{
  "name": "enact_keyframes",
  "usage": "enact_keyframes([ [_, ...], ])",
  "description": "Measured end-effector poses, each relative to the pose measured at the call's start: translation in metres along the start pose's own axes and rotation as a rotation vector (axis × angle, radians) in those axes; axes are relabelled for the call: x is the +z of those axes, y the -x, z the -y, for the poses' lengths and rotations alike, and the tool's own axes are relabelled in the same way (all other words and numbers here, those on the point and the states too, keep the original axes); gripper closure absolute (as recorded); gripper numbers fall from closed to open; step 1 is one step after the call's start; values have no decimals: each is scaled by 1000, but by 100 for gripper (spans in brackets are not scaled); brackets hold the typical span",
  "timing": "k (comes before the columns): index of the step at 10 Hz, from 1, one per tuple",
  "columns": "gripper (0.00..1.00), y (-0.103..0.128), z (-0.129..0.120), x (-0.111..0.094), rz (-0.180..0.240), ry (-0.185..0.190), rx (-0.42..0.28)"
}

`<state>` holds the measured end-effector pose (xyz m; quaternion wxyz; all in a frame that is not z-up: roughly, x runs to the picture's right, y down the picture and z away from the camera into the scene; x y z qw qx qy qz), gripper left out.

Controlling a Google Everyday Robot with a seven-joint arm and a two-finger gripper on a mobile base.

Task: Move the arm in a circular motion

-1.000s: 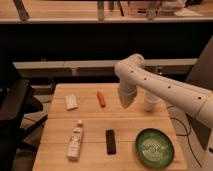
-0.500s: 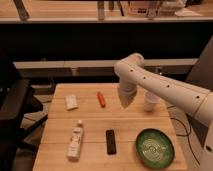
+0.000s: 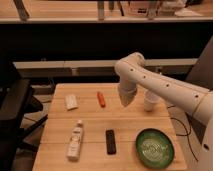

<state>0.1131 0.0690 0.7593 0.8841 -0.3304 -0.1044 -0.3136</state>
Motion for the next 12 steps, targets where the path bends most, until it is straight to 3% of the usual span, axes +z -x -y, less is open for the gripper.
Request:
enact_keyframes([
  [12,97,-10,6,0,-2,2,-23],
])
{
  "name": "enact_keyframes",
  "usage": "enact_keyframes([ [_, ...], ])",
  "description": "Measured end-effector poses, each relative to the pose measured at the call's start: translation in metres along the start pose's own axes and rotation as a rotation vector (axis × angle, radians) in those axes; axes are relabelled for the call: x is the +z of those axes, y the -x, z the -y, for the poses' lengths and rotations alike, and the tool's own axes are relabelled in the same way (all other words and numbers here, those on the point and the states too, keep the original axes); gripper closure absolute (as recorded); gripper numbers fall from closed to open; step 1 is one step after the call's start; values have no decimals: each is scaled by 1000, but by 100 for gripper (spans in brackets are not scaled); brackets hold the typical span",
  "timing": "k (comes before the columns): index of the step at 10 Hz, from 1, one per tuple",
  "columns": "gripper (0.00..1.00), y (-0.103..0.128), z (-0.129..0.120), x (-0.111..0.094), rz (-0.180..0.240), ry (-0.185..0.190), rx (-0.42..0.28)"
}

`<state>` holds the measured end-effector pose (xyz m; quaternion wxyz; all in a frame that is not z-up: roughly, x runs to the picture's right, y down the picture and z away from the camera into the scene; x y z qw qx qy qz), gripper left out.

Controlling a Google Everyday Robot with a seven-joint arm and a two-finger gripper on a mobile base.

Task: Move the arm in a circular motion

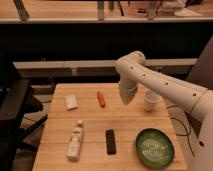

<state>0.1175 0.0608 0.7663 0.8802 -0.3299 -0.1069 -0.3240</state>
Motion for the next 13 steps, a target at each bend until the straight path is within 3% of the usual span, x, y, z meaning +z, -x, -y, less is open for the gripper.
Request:
enact_keyframes([
  [13,97,-13,8,-4,-1,-2,-15],
])
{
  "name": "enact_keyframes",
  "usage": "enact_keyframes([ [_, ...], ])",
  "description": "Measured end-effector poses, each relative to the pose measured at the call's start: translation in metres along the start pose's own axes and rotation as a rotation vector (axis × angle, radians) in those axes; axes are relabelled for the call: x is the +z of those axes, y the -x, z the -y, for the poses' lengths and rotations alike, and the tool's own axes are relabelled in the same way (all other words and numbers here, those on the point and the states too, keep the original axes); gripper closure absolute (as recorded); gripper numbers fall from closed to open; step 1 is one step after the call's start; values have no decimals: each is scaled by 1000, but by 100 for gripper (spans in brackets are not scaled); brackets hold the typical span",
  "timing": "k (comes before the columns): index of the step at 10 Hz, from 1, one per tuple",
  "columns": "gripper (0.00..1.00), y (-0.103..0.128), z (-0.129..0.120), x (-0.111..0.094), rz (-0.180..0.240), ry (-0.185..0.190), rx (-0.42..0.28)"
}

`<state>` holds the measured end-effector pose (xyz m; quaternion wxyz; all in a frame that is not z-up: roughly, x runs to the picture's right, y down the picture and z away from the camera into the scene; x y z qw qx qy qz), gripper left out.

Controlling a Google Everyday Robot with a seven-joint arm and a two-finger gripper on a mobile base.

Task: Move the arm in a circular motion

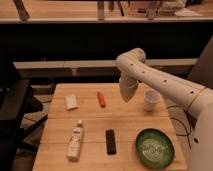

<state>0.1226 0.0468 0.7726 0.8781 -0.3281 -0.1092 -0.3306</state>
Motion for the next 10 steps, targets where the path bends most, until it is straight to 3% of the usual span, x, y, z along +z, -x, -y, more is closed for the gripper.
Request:
enact_keyframes([
  [10,97,-26,-14,-3,11,-5,21],
])
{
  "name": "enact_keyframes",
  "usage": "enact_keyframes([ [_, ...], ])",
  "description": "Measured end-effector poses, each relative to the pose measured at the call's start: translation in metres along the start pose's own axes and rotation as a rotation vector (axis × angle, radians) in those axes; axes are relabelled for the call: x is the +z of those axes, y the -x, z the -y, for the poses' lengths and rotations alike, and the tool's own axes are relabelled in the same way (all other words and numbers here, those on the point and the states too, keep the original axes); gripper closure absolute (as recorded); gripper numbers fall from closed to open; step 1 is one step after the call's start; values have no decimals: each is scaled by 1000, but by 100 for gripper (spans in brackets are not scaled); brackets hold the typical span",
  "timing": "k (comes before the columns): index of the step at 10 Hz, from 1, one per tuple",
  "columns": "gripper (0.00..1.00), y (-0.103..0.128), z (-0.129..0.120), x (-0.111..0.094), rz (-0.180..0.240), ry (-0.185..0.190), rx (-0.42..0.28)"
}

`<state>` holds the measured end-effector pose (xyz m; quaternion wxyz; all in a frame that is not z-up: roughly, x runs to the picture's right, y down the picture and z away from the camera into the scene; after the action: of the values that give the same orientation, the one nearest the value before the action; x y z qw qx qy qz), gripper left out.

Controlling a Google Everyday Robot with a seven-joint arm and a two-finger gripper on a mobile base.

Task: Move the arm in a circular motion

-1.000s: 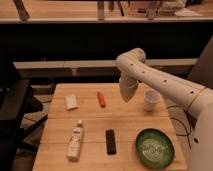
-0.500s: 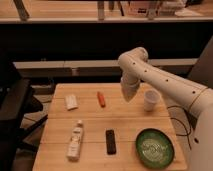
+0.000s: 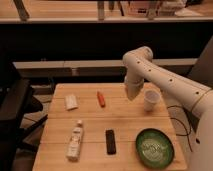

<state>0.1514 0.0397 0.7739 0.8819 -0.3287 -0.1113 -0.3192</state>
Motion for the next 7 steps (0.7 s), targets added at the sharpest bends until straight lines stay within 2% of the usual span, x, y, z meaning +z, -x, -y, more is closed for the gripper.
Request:
enact_keyframes([
  [7,97,-2,-6,-5,4,0,-30],
])
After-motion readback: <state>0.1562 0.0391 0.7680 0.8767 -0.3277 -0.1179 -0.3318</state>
